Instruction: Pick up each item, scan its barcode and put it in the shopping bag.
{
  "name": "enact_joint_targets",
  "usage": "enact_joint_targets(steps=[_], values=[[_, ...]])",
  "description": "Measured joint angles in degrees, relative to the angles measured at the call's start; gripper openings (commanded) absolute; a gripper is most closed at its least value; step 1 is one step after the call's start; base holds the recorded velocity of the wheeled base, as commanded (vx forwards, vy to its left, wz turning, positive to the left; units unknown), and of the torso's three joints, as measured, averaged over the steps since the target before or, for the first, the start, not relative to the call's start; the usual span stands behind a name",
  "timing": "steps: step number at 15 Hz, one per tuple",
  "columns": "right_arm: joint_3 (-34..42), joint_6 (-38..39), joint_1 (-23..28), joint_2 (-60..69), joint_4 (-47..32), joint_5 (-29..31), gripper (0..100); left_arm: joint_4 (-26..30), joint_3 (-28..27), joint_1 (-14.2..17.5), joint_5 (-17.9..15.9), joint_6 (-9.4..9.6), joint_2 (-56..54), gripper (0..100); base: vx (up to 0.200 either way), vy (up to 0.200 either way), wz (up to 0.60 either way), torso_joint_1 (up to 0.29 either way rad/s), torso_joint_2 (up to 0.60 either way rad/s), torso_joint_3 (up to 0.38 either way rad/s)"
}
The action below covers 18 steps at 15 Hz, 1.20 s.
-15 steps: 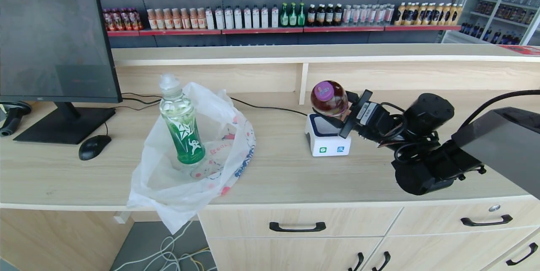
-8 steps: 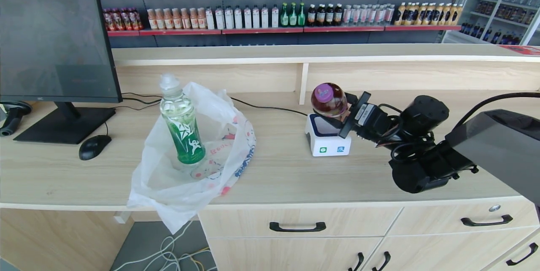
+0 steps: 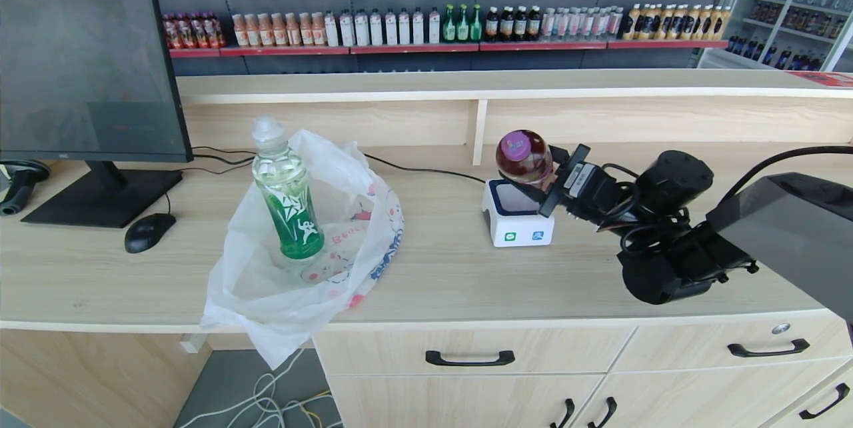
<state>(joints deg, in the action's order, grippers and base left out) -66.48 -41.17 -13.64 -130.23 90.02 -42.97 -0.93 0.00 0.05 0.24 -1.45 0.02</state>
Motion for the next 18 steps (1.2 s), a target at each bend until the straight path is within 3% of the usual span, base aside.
enact_joint_targets(steps=[6, 10, 14, 18], values=[[-1.13, 2.8, -0.49, 2.5, -0.16, 2.13, 0, 0.06, 0.0, 0.05, 0.0, -0.02, 0.0, 100, 0.0, 0.0, 0.0, 0.0, 0.0, 0.0], [-1.24, 11.28, -2.18, 7.91, -0.1, 15.65, 0, 0.28, 0.0, 0.0, 0.0, -0.02, 0.0, 100, 0.0, 0.0, 0.0, 0.0, 0.0, 0.0], [-0.28, 19.08, -3.0, 12.29, -0.05, 22.89, 0, 0.35, 0.0, 0.02, 0.0, 0.11, 0.0, 100, 0.0, 0.0, 0.0, 0.0, 0.0, 0.0], [7.11, 27.84, -2.34, 17.42, -0.1, 26.72, 0, 0.33, 0.0, 0.0, -0.02, 0.26, 0.0, 100, 0.0, 0.0, 0.0, 0.0, 0.0, 0.0]])
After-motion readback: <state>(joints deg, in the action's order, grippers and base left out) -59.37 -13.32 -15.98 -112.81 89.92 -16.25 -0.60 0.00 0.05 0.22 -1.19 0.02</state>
